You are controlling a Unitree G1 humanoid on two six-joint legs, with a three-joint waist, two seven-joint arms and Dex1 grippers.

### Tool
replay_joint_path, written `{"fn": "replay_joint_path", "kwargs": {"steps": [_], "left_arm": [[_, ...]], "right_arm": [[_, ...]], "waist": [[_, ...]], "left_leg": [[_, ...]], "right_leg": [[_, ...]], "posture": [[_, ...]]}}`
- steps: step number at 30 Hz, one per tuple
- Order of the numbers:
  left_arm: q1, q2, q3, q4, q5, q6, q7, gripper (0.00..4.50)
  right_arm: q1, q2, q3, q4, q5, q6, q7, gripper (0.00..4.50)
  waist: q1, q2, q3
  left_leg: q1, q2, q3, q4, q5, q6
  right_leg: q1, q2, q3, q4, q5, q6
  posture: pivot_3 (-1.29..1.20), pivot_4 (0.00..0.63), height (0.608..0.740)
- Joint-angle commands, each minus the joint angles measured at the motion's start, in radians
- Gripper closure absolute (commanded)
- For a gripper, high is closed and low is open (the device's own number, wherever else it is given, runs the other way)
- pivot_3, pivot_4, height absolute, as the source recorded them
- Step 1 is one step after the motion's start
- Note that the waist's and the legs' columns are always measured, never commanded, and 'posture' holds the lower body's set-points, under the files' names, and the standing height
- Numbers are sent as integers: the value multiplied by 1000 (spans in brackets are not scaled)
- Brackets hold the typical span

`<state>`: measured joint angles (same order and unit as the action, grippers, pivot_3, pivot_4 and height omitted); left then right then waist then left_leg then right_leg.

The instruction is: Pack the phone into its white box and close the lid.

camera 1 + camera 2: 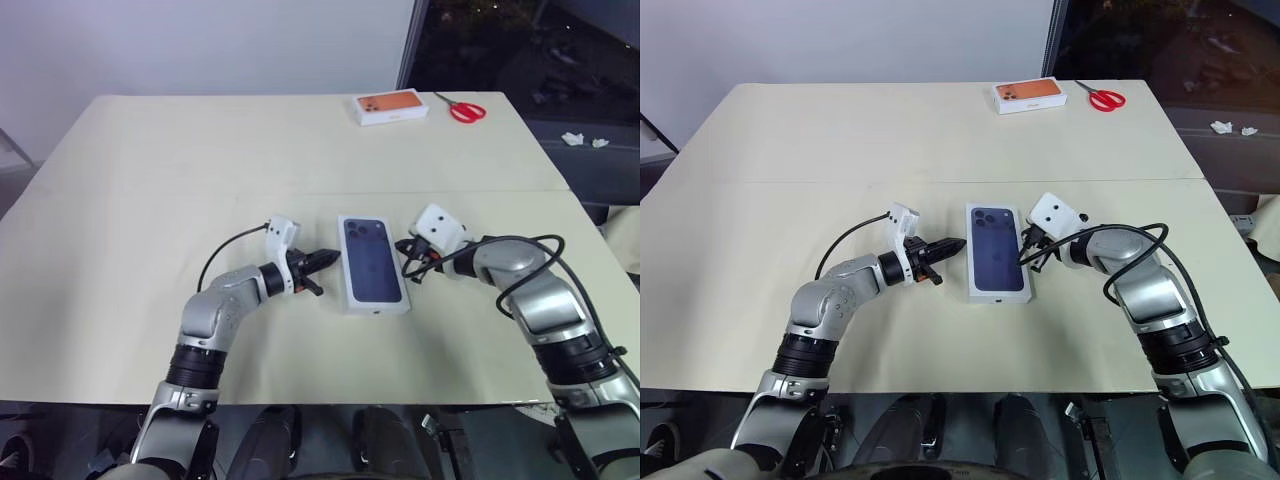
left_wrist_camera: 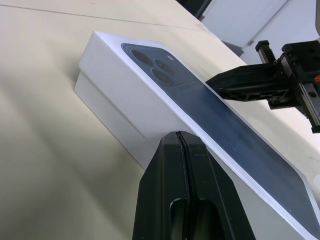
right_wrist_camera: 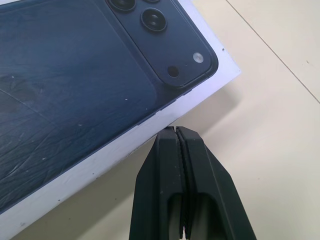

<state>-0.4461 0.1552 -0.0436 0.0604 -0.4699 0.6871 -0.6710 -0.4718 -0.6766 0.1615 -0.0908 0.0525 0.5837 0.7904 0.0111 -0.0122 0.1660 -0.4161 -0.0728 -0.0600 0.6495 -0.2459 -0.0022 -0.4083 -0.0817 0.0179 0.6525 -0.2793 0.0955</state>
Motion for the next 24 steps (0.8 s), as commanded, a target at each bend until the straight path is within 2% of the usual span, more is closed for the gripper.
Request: {"fn": "replay_joint_path", "kwargs": {"steps": [1, 5, 11, 15, 18, 20, 24], "left_arm": [[1, 8, 14, -37, -16, -9, 1, 4500], [-12, 11, 39, -68, -47, 19, 13, 4500], [-72, -29, 64, -128, -131, 114, 51, 4500], [-75, -33, 21, -104, -97, 90, 49, 4500], [-64, -31, -32, -74, -57, 69, 39, 4500], [-47, -2, -101, -42, 11, 49, 36, 4500], [9, 59, -183, -44, 70, 20, -1, 4500]], "right_arm": [[-28, 5, -9, -29, 6, -20, 5, 4447], [-49, 6, -54, -28, 50, -4, 20, 4447], [-68, 48, -149, -62, 199, 64, 45, 4447], [-45, 54, -127, -104, 232, 85, 53, 4447], [15, 17, -52, -127, 177, 52, 67, 4447], [48, -13, -2, -112, 118, 22, 63, 4447], [108, -54, 38, -140, 112, 18, 103, 4447]], "waist": [[0, 0, 0], [-1, 0, 0], [2, 0, 0], [0, 0, 0], [0, 0, 0], [0, 0, 0], [0, 0, -1]], "left_leg": [[0, 0, 0, 0, 0, 0], [0, 0, 0, 0, 0, 0], [0, 0, 0, 0, 0, 0], [0, 0, 0, 0, 0, 0], [0, 0, 0, 0, 0, 0], [0, 0, 0, 0, 0, 0], [2, 0, 0, -1, 0, 0]], "right_leg": [[0, 0, 0, 0, 0, 0], [0, 0, 0, 0, 0, 0], [0, 0, 0, 0, 0, 0], [0, 0, 0, 0, 0, 0], [0, 0, 0, 0, 0, 0], [0, 0, 0, 0, 0, 0], [2, 0, 1, 0, 0, 0]], "posture": [[0, 150, 740], [0, 150, 740], [0, 150, 740], [0, 150, 740], [0, 150, 740], [0, 150, 740], [0, 150, 740]]}}
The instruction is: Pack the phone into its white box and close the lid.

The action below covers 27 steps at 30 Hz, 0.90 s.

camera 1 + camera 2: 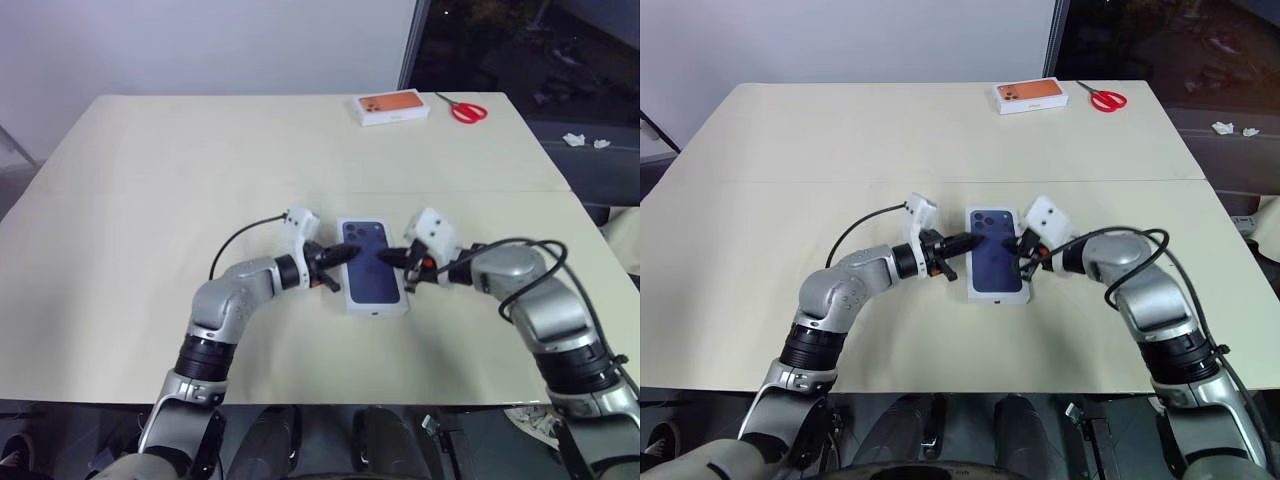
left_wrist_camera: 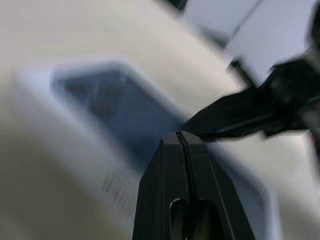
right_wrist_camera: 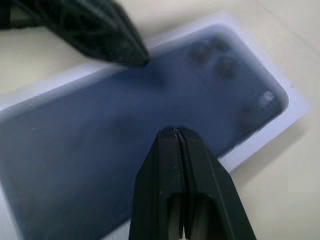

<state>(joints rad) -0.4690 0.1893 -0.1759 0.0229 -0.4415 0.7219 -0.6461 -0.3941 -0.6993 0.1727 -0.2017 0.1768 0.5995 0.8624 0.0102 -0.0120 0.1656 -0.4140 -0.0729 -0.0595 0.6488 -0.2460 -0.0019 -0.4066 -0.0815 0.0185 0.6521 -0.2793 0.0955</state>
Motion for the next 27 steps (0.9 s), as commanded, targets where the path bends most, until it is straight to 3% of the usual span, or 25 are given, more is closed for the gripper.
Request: {"fn": "replay_joint_path", "kwargs": {"steps": [1, 6, 27], "left_arm": [[37, 30, -50, -9, 39, -20, -33, 4500], [63, 72, -71, -6, 80, -74, -54, 4500], [65, 68, -66, -2, 91, -77, -60, 4500]], "right_arm": [[43, -45, 37, -45, -8, 1, 51, 4447], [35, -38, 37, -41, -18, -12, 38, 4447], [30, -32, 33, -37, -22, -11, 39, 4447]], "waist": [[2, 0, -1], [2, -1, -2], [2, 0, -3]], "left_leg": [[2, 0, 0, 0, -1, 2], [8, 0, -1, -1, -4, 7], [8, 1, -1, -1, -4, 7]], "right_leg": [[3, 0, 0, -1, 0, 0], [10, 0, -1, -4, 0, 0], [10, -1, -1, -4, 0, 0]], "posture": [[0, 150, 740], [0, 150, 740], [0, 150, 740]]}}
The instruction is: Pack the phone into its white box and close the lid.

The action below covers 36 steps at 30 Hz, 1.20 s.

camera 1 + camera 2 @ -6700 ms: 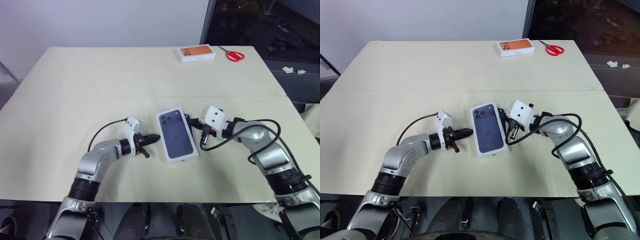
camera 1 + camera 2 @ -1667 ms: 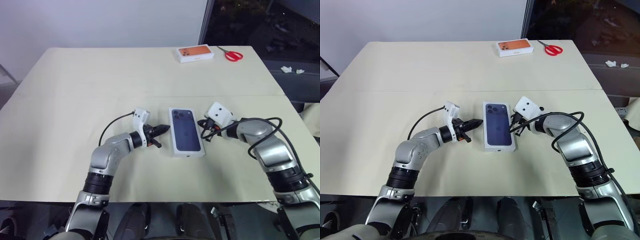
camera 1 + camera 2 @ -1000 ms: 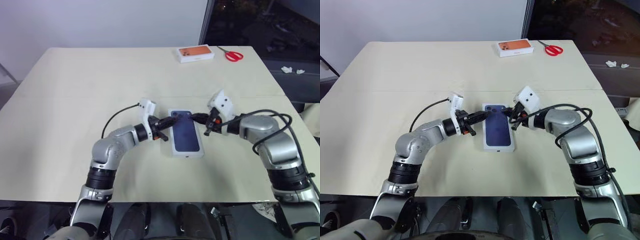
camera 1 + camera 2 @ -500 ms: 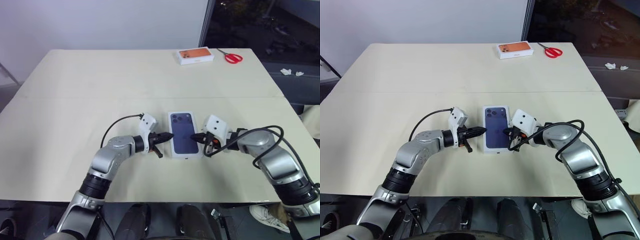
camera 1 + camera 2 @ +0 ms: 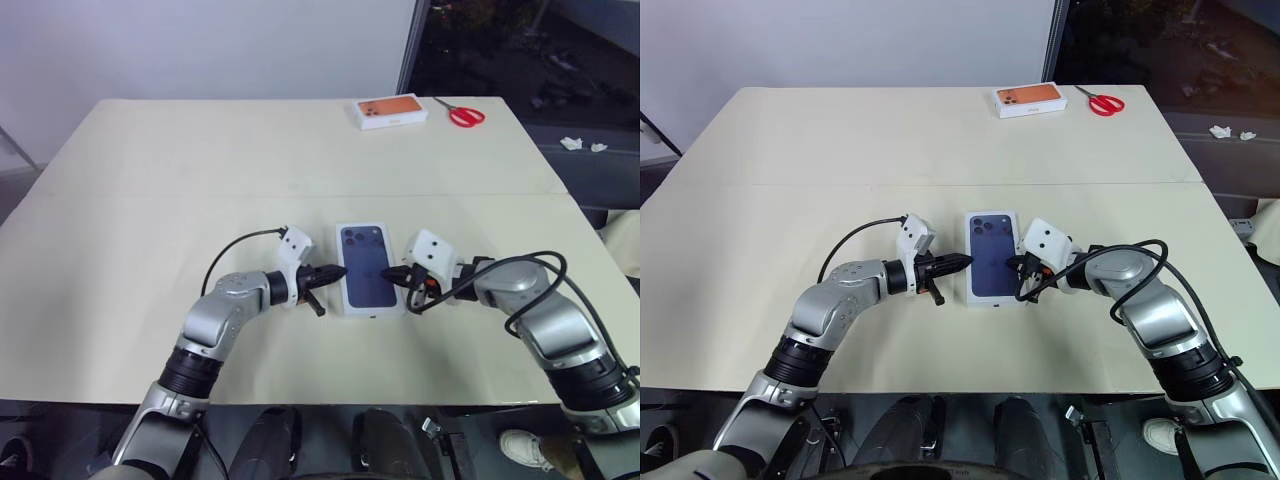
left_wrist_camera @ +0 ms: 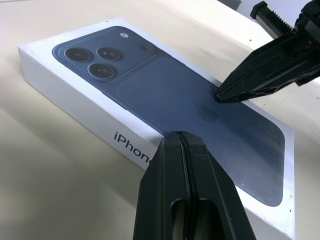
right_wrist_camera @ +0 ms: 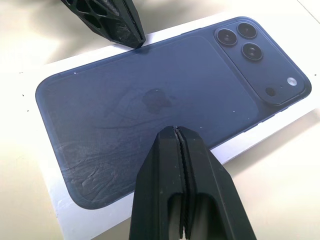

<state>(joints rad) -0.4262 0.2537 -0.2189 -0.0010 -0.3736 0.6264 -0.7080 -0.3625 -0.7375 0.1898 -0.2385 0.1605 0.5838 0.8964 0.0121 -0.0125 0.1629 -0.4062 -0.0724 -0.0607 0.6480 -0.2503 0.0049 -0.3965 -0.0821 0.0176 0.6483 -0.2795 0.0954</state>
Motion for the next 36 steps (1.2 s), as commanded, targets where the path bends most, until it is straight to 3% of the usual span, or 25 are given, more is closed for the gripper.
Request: {"fn": "replay_joint_path", "kwargs": {"steps": [1, 5, 12, 16, 17, 20, 26, 27, 28, 33, 36], "left_arm": [[22, 4, -23, 21, 23, 18, 2, 4500], [-72, 24, 143, 4, -71, 24, 4, 4500], [-64, 25, 157, -3, -78, 42, -7, 4500], [-52, 40, 182, -26, -99, 56, -13, 4500], [-49, 48, 188, -33, -106, 62, -18, 4243], [-34, 87, 223, -60, -108, 51, -12, 3170], [20, 178, 317, -150, -191, 103, -47, 102], [37, 202, 328, -172, -199, 100, -60, 0], [58, 228, 339, -196, -209, 99, -75, 0], [233, 398, 432, -285, -295, 163, -179, 0], [295, 446, 474, -294, -304, 149, -194, 0]], "right_arm": [[-2, 6, 16, 0, -5, 5, 5, 4447], [-145, 112, -39, 140, 22, -12, -52, 4447], [-150, 114, -45, 156, 21, -24, -49, 4447], [-146, 135, -106, 126, 114, 35, -27, 4447], [-142, 137, -123, 115, 147, 49, -11, 4493], [-124, 137, -156, 71, 193, 24, 9, 3670], [-64, 98, -186, 36, 237, 14, 53, 637], [-54, 87, -194, 32, 243, 9, 63, 115], [-44, 76, -201, 30, 247, 1, 72, 41], [47, -11, -265, -17, 335, 34, 166, 41], [81, -41, -288, -26, 335, 1, 176, 41]], "waist": [[0, 0, 0], [-11, 0, 1], [-1, -1, 1], [-1, -1, 2], [-2, -1, 2], [-5, -1, 2], [-7, -1, 2], [-7, -1, 2], [-6, -1, 2], [-7, 0, 2], [-4, 0, 2]], "left_leg": [[0, 0, 0, 0, 0, 0], [-1, 0, 0, 0, 1, -1], [-6, -1, 1, 0, 4, -6], [-6, -1, 1, 1, 1, -2], [-5, -1, 1, 0, 1, -2], [-5, 0, 1, -1, 1, -2], [-5, 0, 1, -1, 1, -2], [-5, 0, 1, -1, 1, -2], [-5, 0, 1, -1, 1, -1], [-5, 0, 1, -2, 0, -1], [-5, 1, 1, -2, 0, 0]], "right_leg": [[0, 0, 0, 0, 0, 0], [-3, 0, 0, 2, 0, 0], [-7, -1, 1, 1, 0, 0], [-7, -1, 1, 2, 0, 0], [-7, -1, 1, 2, 0, 0], [-8, 0, 1, 2, 0, 0], [-8, 0, 1, 2, 0, 0], [-8, 0, 1, 2, 0, 0], [-8, 0, 1, 2, 0, 0], [-8, -1, 1, 1, 0, 0], [-8, -1, 1, 1, 0, 0]], "posture": [[0, 150, 740], [0, 150, 740], [0, 150, 740], [0, 150, 740], [0, 150, 740], [0, 150, 740], [0, 150, 740], [0, 150, 740], [0, 150, 740], [0, 150, 740], [0, 150, 740]]}}
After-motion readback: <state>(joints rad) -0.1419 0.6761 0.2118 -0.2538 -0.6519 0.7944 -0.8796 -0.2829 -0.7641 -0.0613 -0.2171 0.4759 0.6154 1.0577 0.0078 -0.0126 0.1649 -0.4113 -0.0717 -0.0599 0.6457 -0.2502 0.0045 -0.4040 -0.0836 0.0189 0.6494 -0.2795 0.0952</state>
